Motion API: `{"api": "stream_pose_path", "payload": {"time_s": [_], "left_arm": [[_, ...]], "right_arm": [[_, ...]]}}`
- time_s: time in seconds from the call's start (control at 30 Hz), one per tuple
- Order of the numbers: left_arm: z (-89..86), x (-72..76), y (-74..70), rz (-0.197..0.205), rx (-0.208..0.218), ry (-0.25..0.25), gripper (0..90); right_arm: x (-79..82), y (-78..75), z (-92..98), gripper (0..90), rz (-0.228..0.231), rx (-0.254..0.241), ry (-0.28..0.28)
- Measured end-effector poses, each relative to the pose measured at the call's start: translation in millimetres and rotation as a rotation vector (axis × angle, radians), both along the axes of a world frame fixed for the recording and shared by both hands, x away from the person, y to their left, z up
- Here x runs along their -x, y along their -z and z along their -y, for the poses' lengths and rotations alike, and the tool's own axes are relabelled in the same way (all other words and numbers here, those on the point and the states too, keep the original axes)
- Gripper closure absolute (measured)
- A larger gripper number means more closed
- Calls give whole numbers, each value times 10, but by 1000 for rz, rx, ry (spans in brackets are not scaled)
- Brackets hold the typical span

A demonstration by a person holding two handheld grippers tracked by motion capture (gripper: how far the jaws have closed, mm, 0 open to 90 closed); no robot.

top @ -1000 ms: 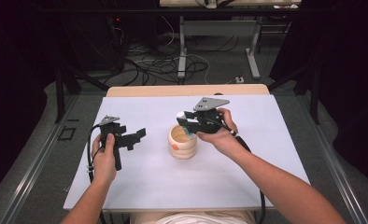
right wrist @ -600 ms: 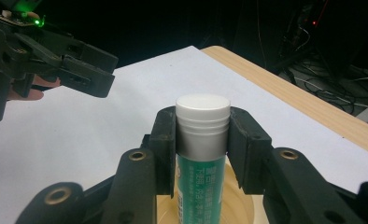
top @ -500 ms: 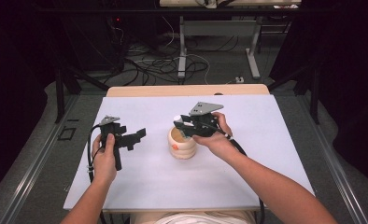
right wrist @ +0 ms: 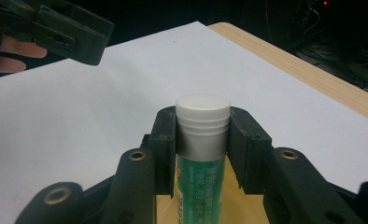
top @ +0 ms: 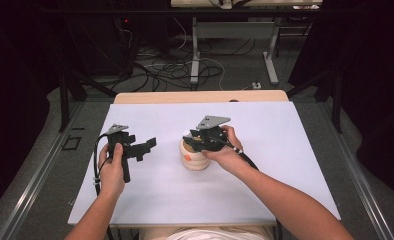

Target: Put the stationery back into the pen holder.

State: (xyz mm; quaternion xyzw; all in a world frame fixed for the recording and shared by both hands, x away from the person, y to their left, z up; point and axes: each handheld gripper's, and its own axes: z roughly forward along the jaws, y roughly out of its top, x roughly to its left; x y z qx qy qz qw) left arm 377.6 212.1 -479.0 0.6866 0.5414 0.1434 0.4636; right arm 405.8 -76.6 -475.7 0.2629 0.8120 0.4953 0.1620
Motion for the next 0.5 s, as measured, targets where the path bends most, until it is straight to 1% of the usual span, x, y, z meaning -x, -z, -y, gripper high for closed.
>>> {"api": "stream_pose_path", "payload": {"time_s": [0.07, 0.17, 0.33, 0.43, 0.5], "left_arm": [[1, 1, 0, 0, -1, 0, 101], [2, 1, 0, 0, 0, 1, 101], [2, 1, 1, 0, 1, 0, 102], [5, 0, 3, -1, 1, 1, 102], [4, -1, 4, -1, -2, 6, 102]], "right_arm": [[0, 2, 0, 648, -7, 9, -3], [-2, 14, -7, 648, -4, 7, -1], [-5, 22, 4, 645, -27, 22, 2], [-14, 12, 24, 598, -36, 19, 4], [-14, -15, 37, 553, -30, -3, 6]]}}
